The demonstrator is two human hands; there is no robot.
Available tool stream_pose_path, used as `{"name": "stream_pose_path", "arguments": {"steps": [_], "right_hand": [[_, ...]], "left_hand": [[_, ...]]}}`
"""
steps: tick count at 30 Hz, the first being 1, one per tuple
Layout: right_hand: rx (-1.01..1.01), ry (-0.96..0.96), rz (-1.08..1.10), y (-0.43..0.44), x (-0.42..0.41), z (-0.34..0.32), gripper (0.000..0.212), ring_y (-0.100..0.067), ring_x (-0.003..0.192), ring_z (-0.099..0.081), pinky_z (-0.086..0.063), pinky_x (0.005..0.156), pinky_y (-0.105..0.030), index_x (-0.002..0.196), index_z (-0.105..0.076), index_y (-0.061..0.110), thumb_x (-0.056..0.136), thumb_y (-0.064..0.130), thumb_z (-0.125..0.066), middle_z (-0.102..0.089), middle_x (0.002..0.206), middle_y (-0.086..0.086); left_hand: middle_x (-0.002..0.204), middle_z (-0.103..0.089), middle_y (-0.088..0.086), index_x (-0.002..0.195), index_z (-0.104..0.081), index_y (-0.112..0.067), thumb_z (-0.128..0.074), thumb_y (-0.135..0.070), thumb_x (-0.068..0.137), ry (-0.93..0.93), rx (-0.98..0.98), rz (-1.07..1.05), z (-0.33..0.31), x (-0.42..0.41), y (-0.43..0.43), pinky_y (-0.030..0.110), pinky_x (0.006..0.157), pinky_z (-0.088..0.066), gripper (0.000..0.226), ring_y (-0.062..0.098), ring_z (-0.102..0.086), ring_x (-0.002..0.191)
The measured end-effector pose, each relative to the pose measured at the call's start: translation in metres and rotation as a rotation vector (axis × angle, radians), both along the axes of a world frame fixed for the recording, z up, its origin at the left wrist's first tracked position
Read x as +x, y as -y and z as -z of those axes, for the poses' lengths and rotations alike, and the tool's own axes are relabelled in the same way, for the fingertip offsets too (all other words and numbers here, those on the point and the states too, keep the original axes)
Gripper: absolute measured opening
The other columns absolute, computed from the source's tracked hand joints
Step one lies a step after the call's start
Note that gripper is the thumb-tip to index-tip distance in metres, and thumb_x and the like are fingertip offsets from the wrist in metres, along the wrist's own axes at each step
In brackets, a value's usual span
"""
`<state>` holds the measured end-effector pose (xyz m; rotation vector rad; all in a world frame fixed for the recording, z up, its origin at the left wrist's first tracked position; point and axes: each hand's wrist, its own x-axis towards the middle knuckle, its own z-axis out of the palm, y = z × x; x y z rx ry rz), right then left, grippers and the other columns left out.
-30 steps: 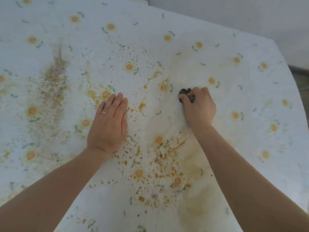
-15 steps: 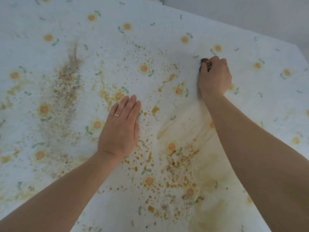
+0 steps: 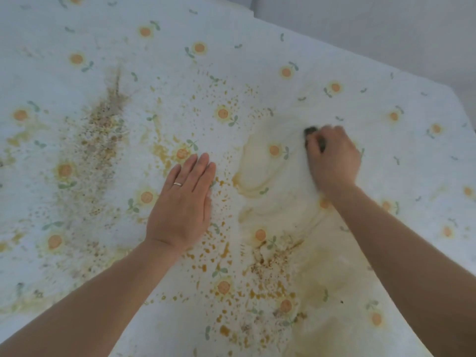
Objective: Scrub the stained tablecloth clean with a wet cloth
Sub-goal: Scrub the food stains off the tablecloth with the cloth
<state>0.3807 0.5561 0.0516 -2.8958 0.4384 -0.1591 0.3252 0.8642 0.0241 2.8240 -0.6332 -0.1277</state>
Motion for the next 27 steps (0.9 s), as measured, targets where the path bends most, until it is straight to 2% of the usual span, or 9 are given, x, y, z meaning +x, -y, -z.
{"name": "stream_pose_path", "arguments": {"steps": [2, 4, 9, 12, 16, 18, 20, 24, 27], "right_hand": [[0.008, 0.051, 0.15, 0.0, 0.035, 0.002, 0.022, -0.028, 0.079, -0.058, -0.039, 0.064, -0.033, 0.095, -0.057, 0.02, 0.099, 0.038, -0.046, -0.055, 0.102, -0.002], [0.001, 0.052, 0.146, -0.019, 0.041, 0.004, 0.022, -0.026, 0.079, -0.057, -0.037, 0.064, -0.032, 0.098, -0.058, 0.021, 0.099, 0.038, -0.045, -0.054, 0.104, 0.0], [0.157, -0.05, -0.291, -0.088, -0.068, 0.002, 0.018, -0.011, 0.06, -0.048, -0.043, 0.052, -0.028, 0.09, -0.058, 0.022, 0.102, 0.034, -0.05, -0.046, 0.09, 0.011], [0.145, -0.04, -0.455, -0.066, -0.125, -0.006, 0.021, -0.011, 0.056, -0.046, -0.044, 0.044, -0.029, 0.083, -0.063, 0.019, 0.102, 0.026, -0.057, -0.05, 0.081, 0.008], [-0.068, -0.135, -0.08, 0.006, -0.083, -0.01, 0.02, -0.022, 0.067, -0.056, -0.041, 0.058, -0.029, 0.097, -0.061, 0.024, 0.102, 0.039, -0.049, -0.053, 0.096, 0.005], [-0.046, -0.093, 0.129, 0.02, -0.051, -0.008, 0.022, -0.029, 0.077, -0.059, -0.039, 0.063, -0.033, 0.099, -0.058, 0.022, 0.101, 0.042, -0.049, -0.054, 0.105, 0.001], [0.036, -0.032, 0.176, 0.002, -0.037, -0.007, 0.021, -0.028, 0.081, -0.06, -0.041, 0.066, -0.034, 0.101, -0.057, 0.023, 0.1, 0.042, -0.049, -0.054, 0.109, 0.001], [0.159, -0.065, -0.102, -0.082, -0.09, -0.005, 0.016, -0.012, 0.066, -0.051, -0.04, 0.055, -0.027, 0.098, -0.059, 0.026, 0.098, 0.042, -0.057, -0.051, 0.097, 0.011], [0.226, -0.093, -0.302, -0.103, -0.151, -0.009, 0.015, -0.01, 0.058, -0.051, -0.04, 0.046, -0.024, 0.089, -0.064, 0.023, 0.093, 0.037, -0.066, -0.053, 0.085, 0.011]], "left_hand": [[0.169, -0.024, 0.01, 0.16, -0.032, -0.007, -0.023, -0.027, 0.108, -0.005, -0.001, -0.005, 0.0, 0.0, -0.001, 0.049, 0.128, -0.019, 0.057, 0.026, -0.018, 0.158], [0.169, -0.025, 0.011, 0.16, -0.032, -0.007, -0.024, -0.027, 0.108, 0.0, -0.003, -0.007, 0.001, -0.001, -0.001, 0.049, 0.128, -0.019, 0.057, 0.026, -0.019, 0.158], [0.169, -0.026, 0.011, 0.16, -0.033, -0.006, -0.025, -0.026, 0.108, 0.008, -0.014, -0.008, 0.002, 0.001, 0.0, 0.05, 0.127, -0.02, 0.056, 0.027, -0.019, 0.158], [0.168, -0.027, 0.011, 0.159, -0.034, -0.006, -0.026, -0.026, 0.107, 0.001, -0.035, -0.012, 0.002, 0.0, 0.0, 0.051, 0.127, -0.02, 0.056, 0.027, -0.019, 0.158], [0.169, -0.025, 0.012, 0.159, -0.033, -0.006, -0.025, -0.026, 0.107, 0.0, -0.017, -0.003, 0.002, 0.001, -0.001, 0.05, 0.128, -0.019, 0.057, 0.027, -0.019, 0.158], [0.169, -0.025, 0.011, 0.16, -0.033, -0.005, -0.025, -0.026, 0.107, 0.001, -0.013, -0.011, 0.0, 0.0, 0.0, 0.049, 0.128, -0.018, 0.057, 0.027, -0.018, 0.158], [0.169, -0.026, 0.012, 0.159, -0.034, -0.005, -0.025, -0.026, 0.107, 0.008, -0.017, -0.016, 0.0, -0.001, 0.001, 0.049, 0.128, -0.018, 0.057, 0.027, -0.02, 0.158], [0.166, -0.031, 0.013, 0.156, -0.039, -0.004, -0.029, -0.024, 0.107, 0.03, -0.04, -0.015, -0.002, 0.0, 0.003, 0.05, 0.127, -0.02, 0.055, 0.03, -0.025, 0.156], [0.167, -0.03, 0.013, 0.157, -0.039, -0.003, -0.03, -0.024, 0.107, 0.009, -0.032, -0.022, -0.006, -0.001, 0.004, 0.049, 0.128, -0.018, 0.055, 0.03, -0.023, 0.157]]}}
